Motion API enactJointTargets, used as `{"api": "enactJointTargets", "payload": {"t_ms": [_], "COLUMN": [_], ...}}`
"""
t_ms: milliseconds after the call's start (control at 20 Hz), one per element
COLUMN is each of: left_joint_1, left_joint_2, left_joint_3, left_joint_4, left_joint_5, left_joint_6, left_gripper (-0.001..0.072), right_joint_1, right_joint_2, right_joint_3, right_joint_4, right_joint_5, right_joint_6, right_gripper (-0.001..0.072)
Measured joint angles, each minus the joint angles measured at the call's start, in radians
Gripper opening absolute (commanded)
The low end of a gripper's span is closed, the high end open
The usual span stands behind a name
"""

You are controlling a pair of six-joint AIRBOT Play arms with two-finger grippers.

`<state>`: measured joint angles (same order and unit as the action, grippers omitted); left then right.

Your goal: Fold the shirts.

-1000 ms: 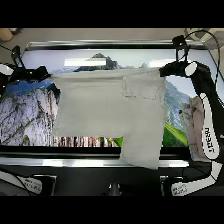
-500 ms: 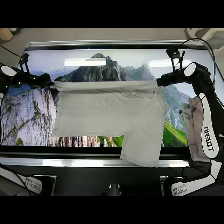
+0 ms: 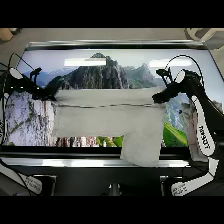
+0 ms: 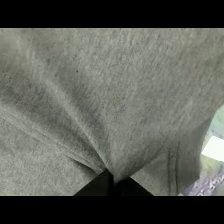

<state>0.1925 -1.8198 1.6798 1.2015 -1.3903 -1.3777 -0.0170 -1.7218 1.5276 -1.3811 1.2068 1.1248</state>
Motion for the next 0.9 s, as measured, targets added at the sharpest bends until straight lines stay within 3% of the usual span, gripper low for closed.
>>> {"api": "enactJointTargets", "payload": {"t_ms": [200, 250, 300, 350, 400, 500, 600, 750, 900], "left_joint_1": [-0.012, -0.017, -0.020, -0.022, -0.022, -0.010, 0.020, 0.080, 0.132], "left_joint_2": [-0.028, -0.035, -0.040, -0.044, -0.045, -0.037, -0.009, 0.068, 0.203], "left_joint_3": [0.000, 0.000, 0.000, 0.000, 0.002, 0.009, 0.014, -0.034, -0.255], "left_joint_4": [0.010, 0.009, 0.006, 0.006, 0.004, 0.001, 0.008, 0.045, 0.066], "left_joint_5": [-0.018, -0.020, -0.022, -0.026, -0.035, -0.066, -0.109, -0.179, -0.171], "left_joint_6": [-0.010, -0.013, -0.018, -0.026, -0.032, -0.036, -0.040, -0.042, -0.039], "left_gripper": [0.0030, 0.0069, 0.0229, 0.0427, 0.0535, 0.0523, 0.0449, 0.0452, 0.0472], "right_joint_1": [0.000, 0.000, 0.000, 0.000, 0.000, 0.000, -0.002, -0.038, -0.090], "right_joint_2": [-0.003, -0.006, -0.008, -0.008, -0.006, 0.019, 0.060, 0.125, 0.192], "right_joint_3": [-0.003, -0.003, -0.004, -0.003, -0.004, 0.000, 0.003, -0.019, -0.125], "right_joint_4": [-0.023, -0.027, -0.032, -0.033, -0.037, -0.043, -0.077, -0.108, -0.104], "right_joint_5": [0.019, 0.023, 0.024, 0.023, 0.019, 0.016, 0.043, 0.156, 0.262], "right_joint_6": [0.022, 0.028, 0.032, 0.037, 0.039, 0.042, 0.029, -0.001, -0.049], "right_gripper": [0.0021, 0.0024, 0.0144, 0.0373, 0.0449, 0.0493, 0.0489, 0.0484, 0.0484]}}
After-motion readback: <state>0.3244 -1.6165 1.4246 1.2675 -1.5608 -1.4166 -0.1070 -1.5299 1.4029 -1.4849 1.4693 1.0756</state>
